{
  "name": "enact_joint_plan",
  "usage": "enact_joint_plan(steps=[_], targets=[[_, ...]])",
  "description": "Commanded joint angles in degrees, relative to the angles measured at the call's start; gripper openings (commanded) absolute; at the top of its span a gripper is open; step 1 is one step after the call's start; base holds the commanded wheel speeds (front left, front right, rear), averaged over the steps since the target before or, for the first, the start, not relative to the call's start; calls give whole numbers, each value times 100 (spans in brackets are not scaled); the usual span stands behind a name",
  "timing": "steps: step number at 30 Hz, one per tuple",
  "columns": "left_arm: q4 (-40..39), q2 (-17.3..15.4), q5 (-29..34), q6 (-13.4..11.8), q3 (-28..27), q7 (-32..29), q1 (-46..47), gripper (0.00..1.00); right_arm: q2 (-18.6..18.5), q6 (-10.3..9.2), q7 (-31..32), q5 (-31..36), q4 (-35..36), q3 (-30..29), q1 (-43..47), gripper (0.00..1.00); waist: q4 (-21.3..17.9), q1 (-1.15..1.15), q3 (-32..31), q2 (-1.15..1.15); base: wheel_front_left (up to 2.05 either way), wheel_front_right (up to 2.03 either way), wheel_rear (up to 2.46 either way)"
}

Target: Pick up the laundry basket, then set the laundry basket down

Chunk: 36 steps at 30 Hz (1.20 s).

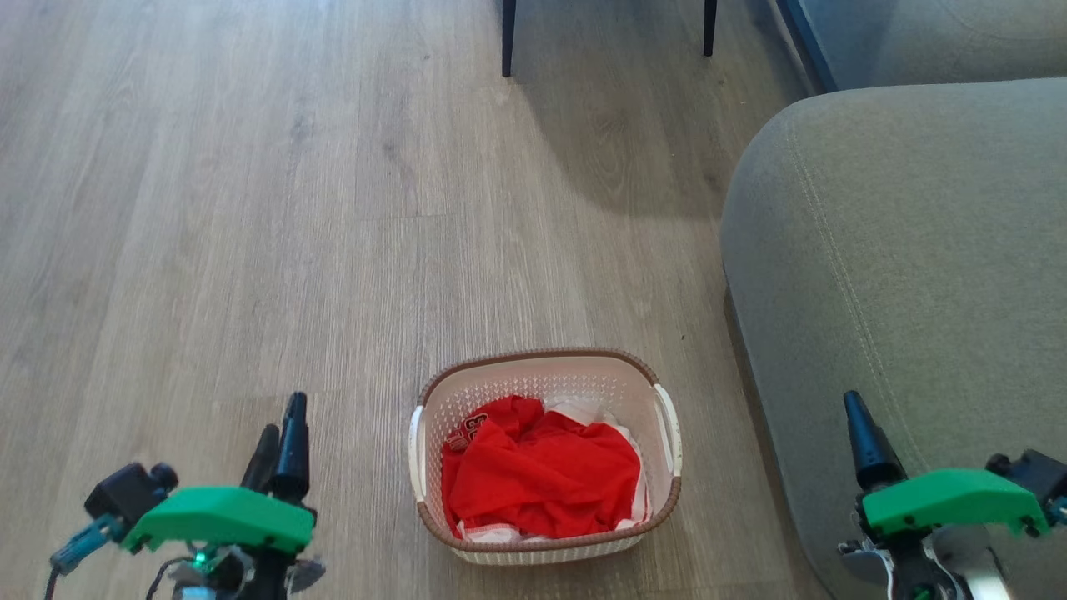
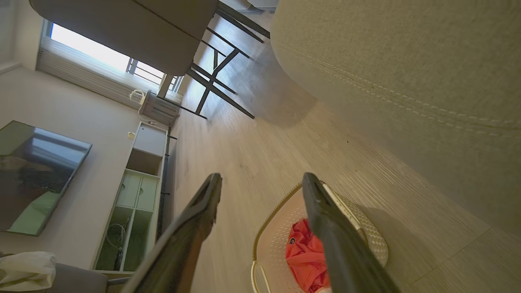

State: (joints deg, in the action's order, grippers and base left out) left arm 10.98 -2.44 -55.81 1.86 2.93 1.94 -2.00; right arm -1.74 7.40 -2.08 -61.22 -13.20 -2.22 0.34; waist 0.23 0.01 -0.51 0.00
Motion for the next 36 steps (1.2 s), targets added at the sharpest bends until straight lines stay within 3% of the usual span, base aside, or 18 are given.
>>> enact_joint_plan(steps=[1,10,36], targets=[[-267,-83,243,-48,-45,80,270,100,-61,4,-78,206,254,73,-193,100,-2,-1,-2,0,0,0,0],[-381,-245,1087,-307,184,233,229,100,-67,5,-229,931,327,209,-175,100,-9,-1,-8,0,0,0,0],[-518,-670,2774,-997,784,658,75,100,-86,7,-650,2650,428,500,-135,100,-17,-1,-13,0,0,0,0]])
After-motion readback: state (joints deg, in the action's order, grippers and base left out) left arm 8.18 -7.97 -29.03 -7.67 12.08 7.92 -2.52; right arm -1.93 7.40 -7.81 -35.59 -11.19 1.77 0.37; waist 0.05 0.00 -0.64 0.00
